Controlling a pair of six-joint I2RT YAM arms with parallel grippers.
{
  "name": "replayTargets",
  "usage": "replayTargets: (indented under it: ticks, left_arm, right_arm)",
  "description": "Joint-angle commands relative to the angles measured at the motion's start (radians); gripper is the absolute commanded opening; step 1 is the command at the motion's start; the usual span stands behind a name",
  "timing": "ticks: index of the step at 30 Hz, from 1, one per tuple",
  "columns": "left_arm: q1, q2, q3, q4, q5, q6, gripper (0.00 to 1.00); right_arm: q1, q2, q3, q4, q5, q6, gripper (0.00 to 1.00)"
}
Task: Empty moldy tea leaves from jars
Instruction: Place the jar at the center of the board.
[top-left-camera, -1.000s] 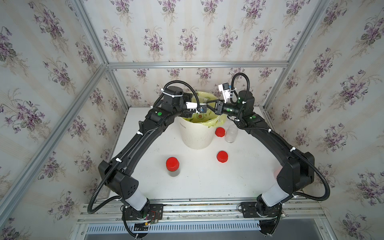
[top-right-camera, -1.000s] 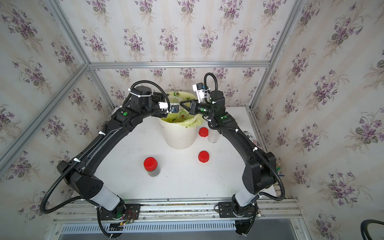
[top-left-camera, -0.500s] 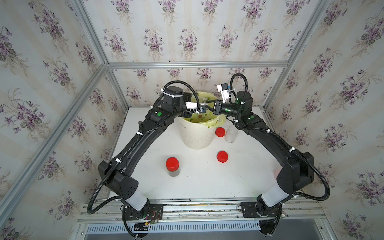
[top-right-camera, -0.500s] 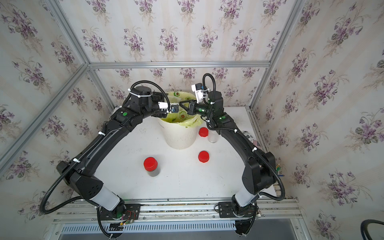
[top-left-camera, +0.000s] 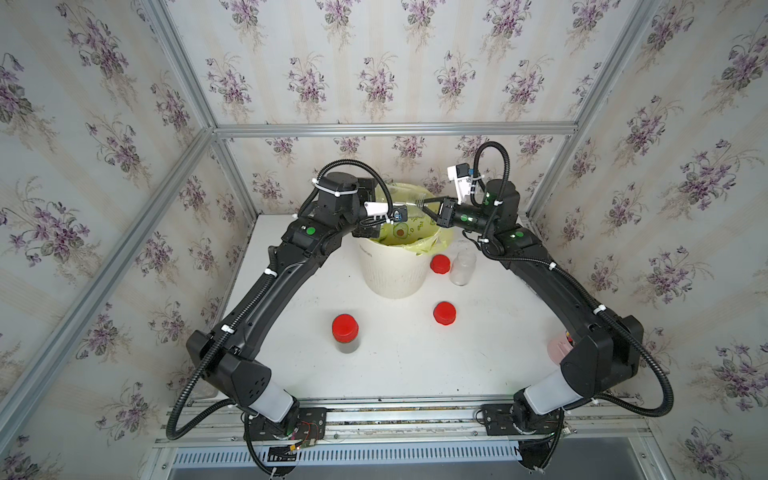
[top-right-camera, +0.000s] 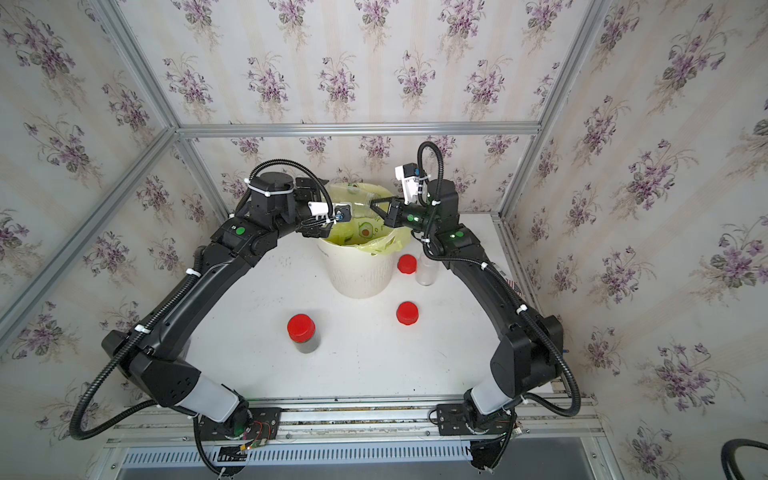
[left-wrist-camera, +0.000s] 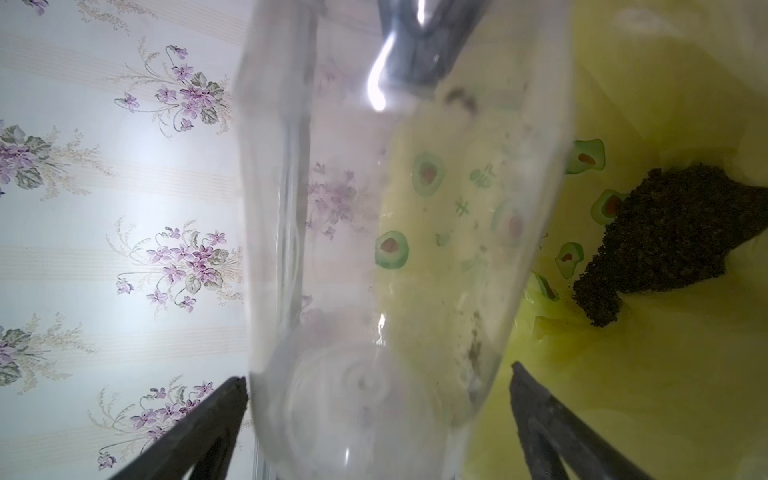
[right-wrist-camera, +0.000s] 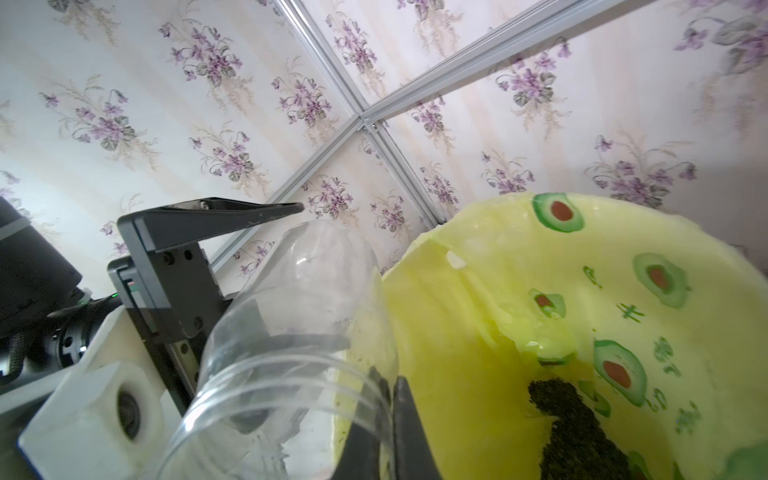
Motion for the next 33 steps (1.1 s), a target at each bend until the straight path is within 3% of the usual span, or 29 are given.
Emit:
replayTargets:
  ticks: [1,11,18,24,33]
  left_arm:
    - [0.029,-0.028,-0.020,0.044,0.019,-0.104,0.99]
    - [0.163,-0.194,-0.261,0.345,-0.053,-0.548,1.00]
    - [0.210,-0.228,-0.318,0.454,-0.126,-0.771,1.00]
    - [0.230,-0.235,-0.321,0.447,-0.145,-0.881,1.00]
    - [0.238,-0.246,-0.346,0.434,-0.127,-0.946,1.00]
  right_arm:
    - [-0.009,-0.055,0.011,-0.086,0.039,-0.088,0.00]
    - [0.015,-0.223,0.052,-0.547,0.135,-0.353,0.00]
    - [0.243,-0.256,0.025,-0.796,0.351,-0.417,0.00]
    - [0.369,-0.205,0.019,-0.981,0.511,-0.409,0.00]
    - [0.447,-0.108,0.007,-1.117,0.663,-0.349,0.00]
